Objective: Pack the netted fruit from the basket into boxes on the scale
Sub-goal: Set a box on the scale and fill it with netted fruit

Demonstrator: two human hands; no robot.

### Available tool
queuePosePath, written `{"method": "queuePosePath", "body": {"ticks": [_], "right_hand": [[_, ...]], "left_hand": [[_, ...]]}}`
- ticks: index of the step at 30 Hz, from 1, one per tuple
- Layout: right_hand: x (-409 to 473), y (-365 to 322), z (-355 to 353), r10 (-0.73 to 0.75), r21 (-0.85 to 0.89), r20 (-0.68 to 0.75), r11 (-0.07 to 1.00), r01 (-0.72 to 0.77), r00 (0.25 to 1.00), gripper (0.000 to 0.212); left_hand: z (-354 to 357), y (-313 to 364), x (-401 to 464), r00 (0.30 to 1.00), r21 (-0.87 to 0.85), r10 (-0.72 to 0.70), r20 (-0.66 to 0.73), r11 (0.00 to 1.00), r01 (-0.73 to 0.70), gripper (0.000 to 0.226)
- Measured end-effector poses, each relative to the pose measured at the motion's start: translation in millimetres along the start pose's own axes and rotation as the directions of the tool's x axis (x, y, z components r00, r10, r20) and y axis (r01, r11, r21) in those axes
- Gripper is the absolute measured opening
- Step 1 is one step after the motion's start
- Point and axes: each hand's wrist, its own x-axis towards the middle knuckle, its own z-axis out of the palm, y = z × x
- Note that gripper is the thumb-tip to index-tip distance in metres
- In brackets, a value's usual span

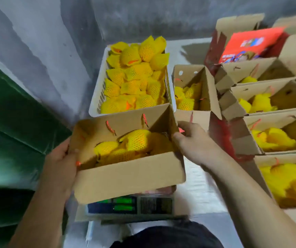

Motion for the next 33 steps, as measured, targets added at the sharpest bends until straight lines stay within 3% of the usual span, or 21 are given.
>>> {"method": "queuePosePath", "body": {"ticks": [3,6,8,12,14,17,19,23,33], "right_hand": [[-8,-8,27,0.042,0.018,-0.148,0.999,-0.04,0.988,0.018],[-20,-19,51,0.076,0.021,-0.204,0.997,-0.073,0.976,0.023],[-31,-25,65,0.078,-0.001,-0.262,0.997,-0.081,0.962,0.033],[-67,-40,114,-0.133,-0.38,-0.428,0.924,-0.044,0.894,0.071],[-83,-46,143,-0.227,-0.439,-0.382,0.898,0.041,0.896,0.073],[-97,-43,161,-0.258,-0.338,-0.27,0.927,0.159,0.928,0.064],[-100,-38,157,-0.281,-0.341,-0.246,0.921,0.188,0.928,0.055],[-107,-37,153,-0.287,-0.328,-0.282,0.925,0.189,0.915,0.048],[-148,-22,167,-0.341,-0.118,-0.174,0.939,0.324,0.924,0.042]], "left_hand": [[-12,0,27,0.989,-0.035,0.062,0.138,0.998,-0.057,0.018],[-24,6,43,0.971,0.02,0.131,0.2,0.99,-0.138,0.032],[-31,7,47,0.952,-0.036,0.154,0.264,0.988,-0.15,0.038],[-49,-4,42,0.963,-0.13,0.194,0.189,0.977,-0.171,0.035],[-59,-10,35,0.943,-0.142,0.299,0.145,0.95,-0.279,0.032],[-75,-22,26,0.864,-0.065,0.5,0.058,0.866,-0.496,0.029],[-85,-26,23,0.828,-0.021,0.555,0.083,0.831,-0.555,0.028],[-96,-37,9,0.838,-0.017,0.485,0.25,0.867,-0.497,0.033],[-118,-69,-52,0.869,-0.028,0.375,0.324,0.922,-0.387,0.029]]}}
